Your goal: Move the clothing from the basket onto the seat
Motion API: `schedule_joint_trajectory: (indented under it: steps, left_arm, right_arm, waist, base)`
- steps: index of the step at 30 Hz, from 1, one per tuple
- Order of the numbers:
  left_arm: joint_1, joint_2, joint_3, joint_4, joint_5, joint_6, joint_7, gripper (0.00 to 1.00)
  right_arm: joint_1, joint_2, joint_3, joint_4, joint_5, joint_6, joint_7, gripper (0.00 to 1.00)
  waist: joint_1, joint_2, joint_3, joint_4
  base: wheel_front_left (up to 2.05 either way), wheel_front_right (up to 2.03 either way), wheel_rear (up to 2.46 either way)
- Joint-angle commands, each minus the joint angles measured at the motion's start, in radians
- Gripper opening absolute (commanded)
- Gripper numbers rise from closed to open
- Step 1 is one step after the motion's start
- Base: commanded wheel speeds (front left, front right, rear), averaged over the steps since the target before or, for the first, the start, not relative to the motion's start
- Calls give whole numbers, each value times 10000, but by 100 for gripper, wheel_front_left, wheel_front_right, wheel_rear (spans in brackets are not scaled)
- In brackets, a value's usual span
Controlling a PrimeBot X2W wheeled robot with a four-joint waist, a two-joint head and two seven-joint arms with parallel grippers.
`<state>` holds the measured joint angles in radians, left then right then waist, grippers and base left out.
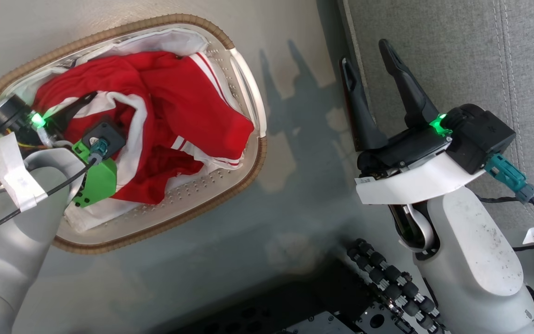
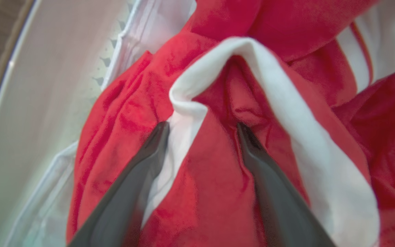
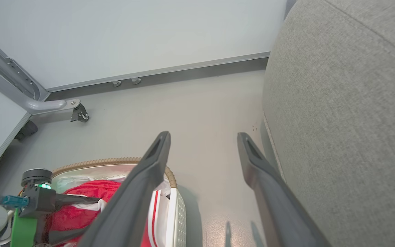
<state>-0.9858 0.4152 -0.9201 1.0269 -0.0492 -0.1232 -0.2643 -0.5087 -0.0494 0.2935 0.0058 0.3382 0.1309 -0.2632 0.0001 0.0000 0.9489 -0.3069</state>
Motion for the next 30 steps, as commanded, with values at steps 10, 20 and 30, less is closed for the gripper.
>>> schedule_joint_trajectory:
  steps: [10,20,30]
  left_arm:
    - [68,-639,-804,1691,-1015,-95,24,0]
    - [557,-713,-934,400,-2857,-95,-12,0]
    - [2275,-701,796,-1929,-3485,-88,-15,0]
  right_arm:
    - [110,-26,-52,107,122,-3,-22,100]
    - [3,-28,-150,584,-76,-3,-22,100]
    - [442,-31,-402,1208,-434,-3,-20,100]
  waist:
    - [-1,0,40,-53]
    - [-1,0,-870,271]
    - [-1,0,-2911,1029]
  base:
    - [0,0,0]
    - [0,0,0]
    - [0,0,0]
